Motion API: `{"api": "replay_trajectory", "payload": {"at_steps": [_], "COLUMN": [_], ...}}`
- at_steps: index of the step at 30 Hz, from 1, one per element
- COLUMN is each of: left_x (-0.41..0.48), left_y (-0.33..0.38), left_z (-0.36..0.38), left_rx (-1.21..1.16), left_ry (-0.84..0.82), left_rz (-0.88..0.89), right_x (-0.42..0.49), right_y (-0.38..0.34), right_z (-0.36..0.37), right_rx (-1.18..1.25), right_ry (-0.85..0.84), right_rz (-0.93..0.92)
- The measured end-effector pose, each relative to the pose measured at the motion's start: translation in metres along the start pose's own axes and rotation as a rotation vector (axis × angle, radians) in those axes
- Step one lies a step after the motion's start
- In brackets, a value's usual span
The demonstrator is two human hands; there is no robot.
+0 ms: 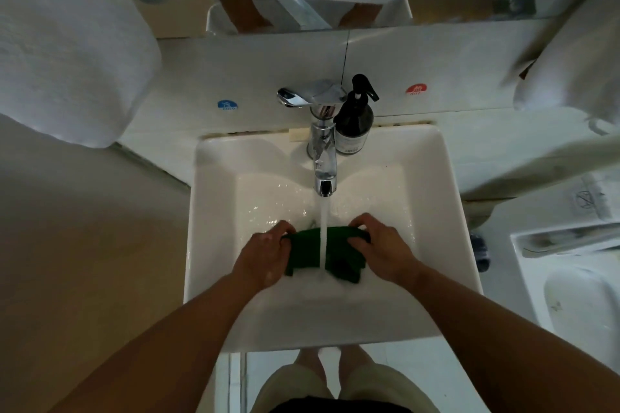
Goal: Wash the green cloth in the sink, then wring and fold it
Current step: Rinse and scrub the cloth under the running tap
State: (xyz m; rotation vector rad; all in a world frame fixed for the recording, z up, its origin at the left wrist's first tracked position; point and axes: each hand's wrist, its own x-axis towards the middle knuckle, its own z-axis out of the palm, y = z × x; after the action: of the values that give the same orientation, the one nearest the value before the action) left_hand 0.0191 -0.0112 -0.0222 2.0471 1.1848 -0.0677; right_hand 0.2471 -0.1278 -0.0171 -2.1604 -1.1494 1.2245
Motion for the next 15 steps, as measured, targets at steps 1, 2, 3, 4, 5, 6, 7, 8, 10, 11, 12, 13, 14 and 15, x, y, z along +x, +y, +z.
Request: {"api": "replay_trajectory", "payload": {"at_steps": [1,2,3,4,5,6,7,8,10,11,12,13,14,15], "left_x": [-0.001,-0.001,-0.002,-0.004,-0.006,-0.009,-0.012,-0.014,-0.018,-0.018,-0.017,-0.016,-0.014,-0.012], "left_y": [0.000,-0.001,-0.001,-0.003,-0.005,-0.009,-0.012,-0.015,-0.021,-0.022,-0.022,-0.020,-0.017,-0.012], "left_z": [-0.002,-0.002,0.000,0.003,0.008,0.015,0.023,0.031,0.047,0.052,0.056,0.057,0.055,0.050], "left_rx": [0.036,0.061,0.079,0.123,0.198,0.276,0.354,0.429,0.515,0.524,0.515,0.486,0.426,0.338], "left_ry": [0.005,0.035,0.082,0.142,0.188,0.193,0.160,0.091,-0.048,-0.067,-0.063,-0.063,-0.082,-0.096], "left_rz": [-0.005,-0.008,0.000,0.025,0.068,0.127,0.200,0.263,0.303,0.292,0.275,0.255,0.227,0.187], "right_x": [-0.001,-0.002,-0.004,-0.008,-0.012,-0.018,-0.022,-0.026,-0.026,-0.024,-0.020,-0.015,-0.011,-0.007], "right_y": [0.001,0.003,0.007,0.009,0.010,0.010,0.012,0.014,0.020,0.021,0.020,0.018,0.015,0.012], "right_z": [-0.001,-0.001,0.002,0.007,0.013,0.020,0.029,0.037,0.048,0.049,0.048,0.046,0.043,0.039], "right_rx": [-0.040,-0.128,-0.227,-0.298,-0.340,-0.396,-0.483,-0.570,-0.660,-0.653,-0.621,-0.589,-0.561,-0.519], "right_ry": [0.004,0.042,0.100,0.138,0.133,0.074,-0.006,-0.074,-0.100,-0.069,-0.033,-0.016,-0.018,-0.037], "right_rz": [0.007,0.009,0.004,-0.011,-0.047,-0.111,-0.178,-0.220,-0.218,-0.196,-0.180,-0.166,-0.162,-0.160]}}
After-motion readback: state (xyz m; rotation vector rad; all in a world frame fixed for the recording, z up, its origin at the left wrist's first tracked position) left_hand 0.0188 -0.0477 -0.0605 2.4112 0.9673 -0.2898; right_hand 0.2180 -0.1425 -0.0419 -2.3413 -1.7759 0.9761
